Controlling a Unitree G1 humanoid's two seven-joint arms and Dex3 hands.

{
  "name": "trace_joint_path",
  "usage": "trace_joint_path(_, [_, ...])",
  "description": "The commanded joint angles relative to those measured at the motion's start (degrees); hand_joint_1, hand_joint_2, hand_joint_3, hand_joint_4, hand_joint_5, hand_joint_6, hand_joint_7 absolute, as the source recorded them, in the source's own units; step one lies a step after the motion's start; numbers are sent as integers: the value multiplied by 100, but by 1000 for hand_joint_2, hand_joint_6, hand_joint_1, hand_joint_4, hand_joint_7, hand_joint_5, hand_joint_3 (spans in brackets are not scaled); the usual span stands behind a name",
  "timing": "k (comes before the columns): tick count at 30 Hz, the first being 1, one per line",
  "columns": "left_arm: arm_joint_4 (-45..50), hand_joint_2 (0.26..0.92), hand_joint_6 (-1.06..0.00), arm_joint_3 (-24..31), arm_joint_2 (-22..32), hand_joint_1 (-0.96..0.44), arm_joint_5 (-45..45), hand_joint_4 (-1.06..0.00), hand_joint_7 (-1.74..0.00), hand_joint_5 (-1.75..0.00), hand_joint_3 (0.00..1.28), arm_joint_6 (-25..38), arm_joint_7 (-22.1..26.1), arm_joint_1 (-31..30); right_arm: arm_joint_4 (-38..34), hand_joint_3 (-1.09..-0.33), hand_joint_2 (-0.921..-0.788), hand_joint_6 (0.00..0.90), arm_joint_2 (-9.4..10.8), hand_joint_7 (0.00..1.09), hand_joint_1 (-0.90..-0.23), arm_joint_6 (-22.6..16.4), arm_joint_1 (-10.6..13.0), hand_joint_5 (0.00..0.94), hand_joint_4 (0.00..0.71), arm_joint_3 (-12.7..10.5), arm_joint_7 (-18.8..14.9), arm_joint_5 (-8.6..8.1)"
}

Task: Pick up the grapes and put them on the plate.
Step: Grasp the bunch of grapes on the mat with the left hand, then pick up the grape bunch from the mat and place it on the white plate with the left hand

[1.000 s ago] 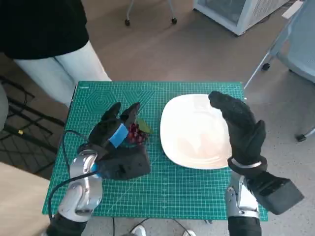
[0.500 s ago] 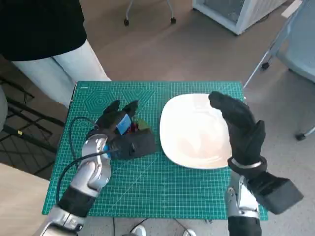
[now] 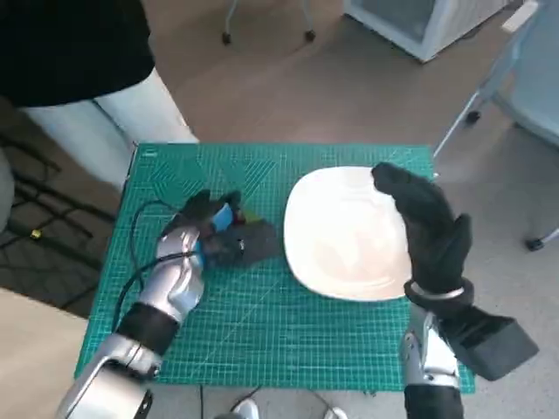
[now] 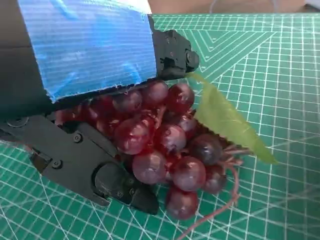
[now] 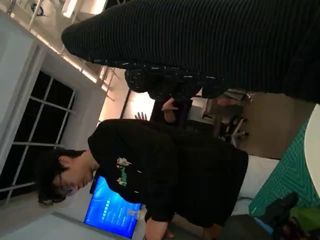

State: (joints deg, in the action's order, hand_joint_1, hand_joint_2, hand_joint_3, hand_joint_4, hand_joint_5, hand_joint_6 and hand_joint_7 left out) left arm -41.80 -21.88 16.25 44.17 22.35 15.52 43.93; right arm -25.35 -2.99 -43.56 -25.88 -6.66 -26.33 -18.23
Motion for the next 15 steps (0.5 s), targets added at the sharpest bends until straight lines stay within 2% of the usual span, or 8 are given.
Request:
trace_joint_path(1, [-156, 721, -219, -58, -43, -208, -171, -17, -10, -5, 7, 50, 13, -6, -89, -697, -921, 35, 2, 568, -704, 61, 75, 4, 349, -34, -13, -42])
trace_joint_path(8, [65, 724, -269, 57, -54, -134, -469, -63, -21, -12, 5, 38, -43, -130, -93, -698, -921, 34, 12, 568, -703, 79, 43, 3, 348, -30, 6, -25])
trace_joint_path(15, [121, 726, -291, -4, 8, -121, -584, -86, -19, -9, 4, -19, -89, -147, -97, -699, -921, 34, 17, 569, -700, 64, 33, 3, 349, -19, 14, -1])
